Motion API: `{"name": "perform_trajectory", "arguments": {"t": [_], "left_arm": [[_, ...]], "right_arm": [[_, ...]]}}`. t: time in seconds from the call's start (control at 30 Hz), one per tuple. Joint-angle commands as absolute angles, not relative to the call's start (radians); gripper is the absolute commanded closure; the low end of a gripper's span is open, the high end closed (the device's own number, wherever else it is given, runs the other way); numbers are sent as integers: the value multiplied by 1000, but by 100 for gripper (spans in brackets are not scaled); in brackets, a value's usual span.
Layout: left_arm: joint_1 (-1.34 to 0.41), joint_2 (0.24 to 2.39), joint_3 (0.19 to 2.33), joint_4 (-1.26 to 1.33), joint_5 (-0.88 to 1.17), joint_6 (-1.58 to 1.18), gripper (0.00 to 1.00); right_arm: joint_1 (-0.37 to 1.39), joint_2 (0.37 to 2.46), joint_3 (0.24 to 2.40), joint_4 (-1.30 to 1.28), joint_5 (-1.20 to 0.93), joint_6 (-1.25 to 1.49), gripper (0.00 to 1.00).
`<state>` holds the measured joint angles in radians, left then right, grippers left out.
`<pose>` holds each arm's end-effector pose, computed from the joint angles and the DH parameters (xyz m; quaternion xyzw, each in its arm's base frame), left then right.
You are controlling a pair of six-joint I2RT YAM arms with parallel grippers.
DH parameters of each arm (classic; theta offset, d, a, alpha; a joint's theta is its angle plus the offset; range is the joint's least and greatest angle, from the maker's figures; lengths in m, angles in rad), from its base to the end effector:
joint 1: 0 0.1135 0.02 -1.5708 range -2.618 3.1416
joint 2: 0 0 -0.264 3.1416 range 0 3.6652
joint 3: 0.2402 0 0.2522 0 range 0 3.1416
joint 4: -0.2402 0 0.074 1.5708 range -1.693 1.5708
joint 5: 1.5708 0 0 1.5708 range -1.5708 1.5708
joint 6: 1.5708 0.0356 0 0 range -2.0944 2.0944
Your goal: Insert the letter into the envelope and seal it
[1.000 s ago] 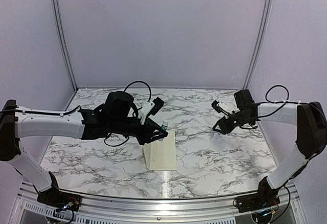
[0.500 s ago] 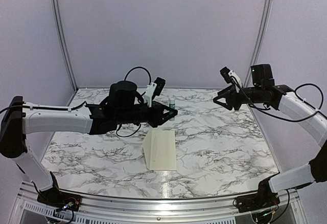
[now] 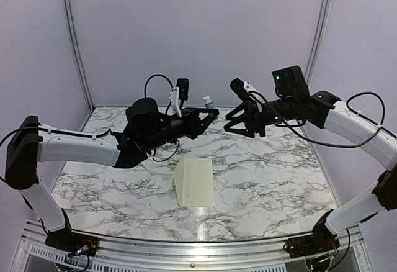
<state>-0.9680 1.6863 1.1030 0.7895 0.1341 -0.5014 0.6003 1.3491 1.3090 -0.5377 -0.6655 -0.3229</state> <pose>0.2200 -0.3280 0.3133 0.1961 0.6001 -0.5505 0.5463 0.2306 0.1845 0.3655 -0.5094 0.6748 0.3467 0.4062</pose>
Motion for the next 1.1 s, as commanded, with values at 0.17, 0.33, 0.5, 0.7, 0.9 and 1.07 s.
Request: {"name": "perform_trajectory", "arguments": {"t": [0.17,0.33,0.5,0.7,0.9,1.07], "left_arm": [[-974,1714,1090,984,124,-551,98],[-976,1716,1076,1000,131,-560,97],[-976,1714,1069,1007,136,-564,97],[-976,1706,1060,1010,138,-563,96],[-976,1708,1056,1009,141,-571,90],[-976,1690,1043,1009,131,-561,70]], "right_arm": [[695,1425,1397,-520,-618,-269,55],[695,1434,1428,-509,-618,-239,57],[695,1445,1441,-494,-604,-209,59],[695,1460,1447,-484,-605,-194,74],[695,1458,1441,-473,-613,-186,94],[694,1453,1428,-471,-613,-188,98]]}}
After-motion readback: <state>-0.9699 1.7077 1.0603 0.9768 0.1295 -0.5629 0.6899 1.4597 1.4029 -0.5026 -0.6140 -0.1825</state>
